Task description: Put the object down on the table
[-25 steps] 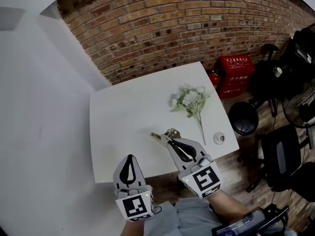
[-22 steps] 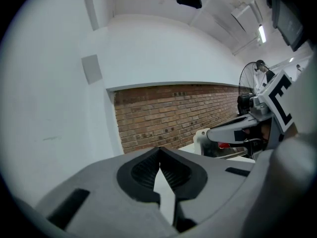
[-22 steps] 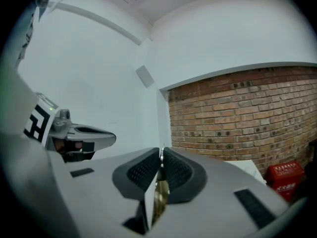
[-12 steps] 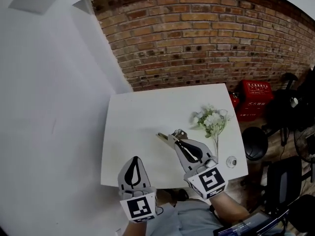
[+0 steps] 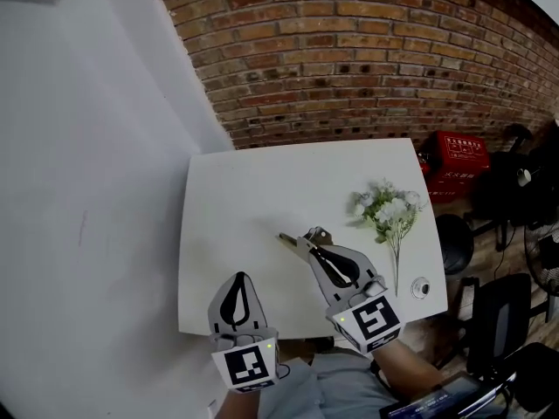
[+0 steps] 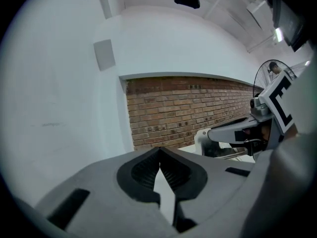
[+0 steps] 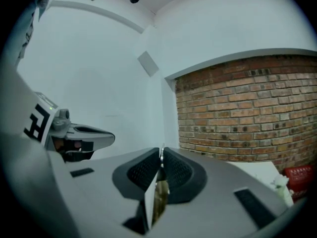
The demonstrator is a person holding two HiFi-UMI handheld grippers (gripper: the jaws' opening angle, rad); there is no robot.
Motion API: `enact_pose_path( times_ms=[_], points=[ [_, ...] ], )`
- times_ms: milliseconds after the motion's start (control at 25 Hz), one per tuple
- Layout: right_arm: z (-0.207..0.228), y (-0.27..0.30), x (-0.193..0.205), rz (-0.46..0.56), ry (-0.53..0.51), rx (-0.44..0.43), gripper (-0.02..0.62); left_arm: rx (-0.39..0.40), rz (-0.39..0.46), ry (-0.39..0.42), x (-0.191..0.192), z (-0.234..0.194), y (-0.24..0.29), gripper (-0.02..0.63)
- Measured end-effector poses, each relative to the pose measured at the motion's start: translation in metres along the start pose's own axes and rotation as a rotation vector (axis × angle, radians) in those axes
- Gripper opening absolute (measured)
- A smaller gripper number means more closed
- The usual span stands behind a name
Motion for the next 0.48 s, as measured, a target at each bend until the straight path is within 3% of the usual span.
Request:
enact_pose_path(
  times_ms=[280,480],
  points=[
    [0.001,0.031,0.024,-0.070,0.035,0.002,0.034,0.032,-0.046,0.017,0.021,-0.021,0.032,0.008],
    [0.003,0.047,0.046,-0.119,0.056,0.004,0.034,0.052,-0.122,-0.032,0.032,-0.025,0.054,0.009]
  ],
)
Point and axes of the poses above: the fingertips, and each gripper's own axes: y forward along the fingers, z to its right, x out of its underside, the point moved 9 cm from there along -y, backward along the fingers, and after that the axes turned 8 degrees about -y, right-handed, at the moved point
